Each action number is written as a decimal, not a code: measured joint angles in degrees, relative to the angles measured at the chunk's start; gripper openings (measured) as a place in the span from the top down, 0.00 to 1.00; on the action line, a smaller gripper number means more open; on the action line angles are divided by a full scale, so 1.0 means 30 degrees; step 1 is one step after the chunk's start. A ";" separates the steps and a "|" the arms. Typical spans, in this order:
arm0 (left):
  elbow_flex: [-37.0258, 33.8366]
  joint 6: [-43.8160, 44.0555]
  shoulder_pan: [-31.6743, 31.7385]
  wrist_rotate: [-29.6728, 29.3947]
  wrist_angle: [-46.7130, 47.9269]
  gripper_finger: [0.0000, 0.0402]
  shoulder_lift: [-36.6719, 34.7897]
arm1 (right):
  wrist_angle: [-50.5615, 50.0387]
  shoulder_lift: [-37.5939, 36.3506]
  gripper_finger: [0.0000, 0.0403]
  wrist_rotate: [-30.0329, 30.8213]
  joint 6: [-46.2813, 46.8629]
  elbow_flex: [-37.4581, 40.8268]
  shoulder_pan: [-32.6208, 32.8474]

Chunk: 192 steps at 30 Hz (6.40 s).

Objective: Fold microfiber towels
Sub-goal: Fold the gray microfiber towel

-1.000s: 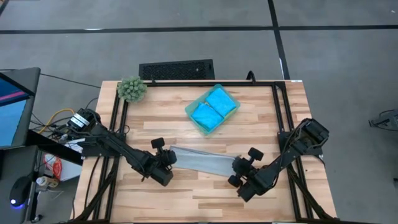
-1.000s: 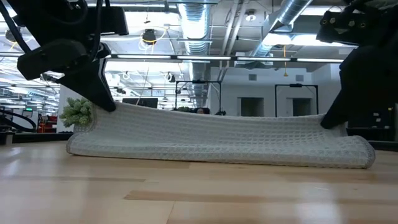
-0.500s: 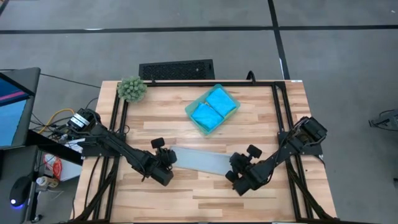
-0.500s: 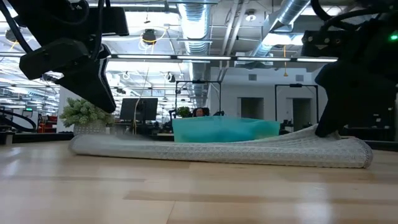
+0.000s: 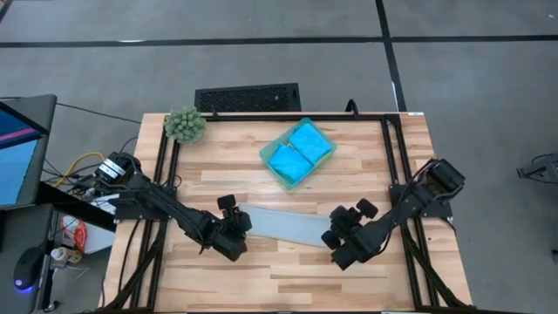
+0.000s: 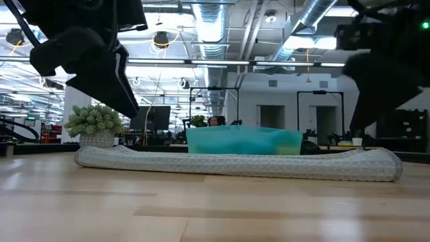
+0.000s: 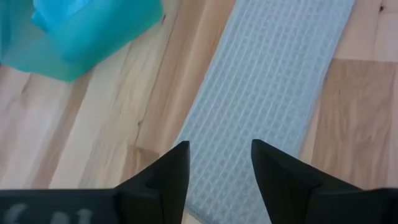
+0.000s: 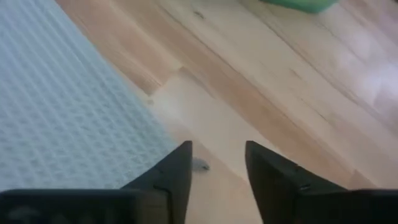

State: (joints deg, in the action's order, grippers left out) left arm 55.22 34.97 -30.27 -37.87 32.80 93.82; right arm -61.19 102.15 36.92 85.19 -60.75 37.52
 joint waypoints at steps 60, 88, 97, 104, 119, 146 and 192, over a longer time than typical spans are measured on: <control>-0.5748 -0.2406 0.2758 0.6859 -0.9299 0.64 -0.0322 | 1.0263 -0.1745 0.94 -0.5072 0.4636 0.3242 -0.1588; -0.5673 -0.2391 0.2713 0.7242 -1.7585 0.64 0.3370 | 2.1080 -0.2651 0.96 -0.5523 -0.5381 0.2025 -0.4901; -0.5697 -0.2488 0.2710 0.6971 -1.8290 0.64 0.3446 | 2.2549 -0.1475 0.95 -0.5616 -0.5404 0.2035 -0.5049; -0.5705 -0.2385 0.2705 0.7000 -1.8441 0.64 0.3461 | 2.4185 0.1148 0.92 -0.6668 -0.5439 0.0818 -0.5433; -0.5705 -0.2283 0.2705 0.6951 -1.8813 0.64 0.3475 | 2.3960 0.1720 0.89 -0.6846 -0.6107 0.0204 -0.5945; -0.5697 -0.1850 0.2705 0.6906 -1.8908 0.64 0.3461 | 2.5425 0.1705 0.43 -0.6751 -0.8446 0.0204 -0.6075; -0.5697 -0.0272 0.2713 0.6727 -1.6876 0.64 0.0926 | 2.3348 0.1975 0.43 -0.2366 -1.9810 -0.0095 -0.3154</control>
State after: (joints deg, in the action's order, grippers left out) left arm 38.13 34.15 -22.13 -17.69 -17.82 96.60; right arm 8.86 108.07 29.82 25.76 -61.04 28.05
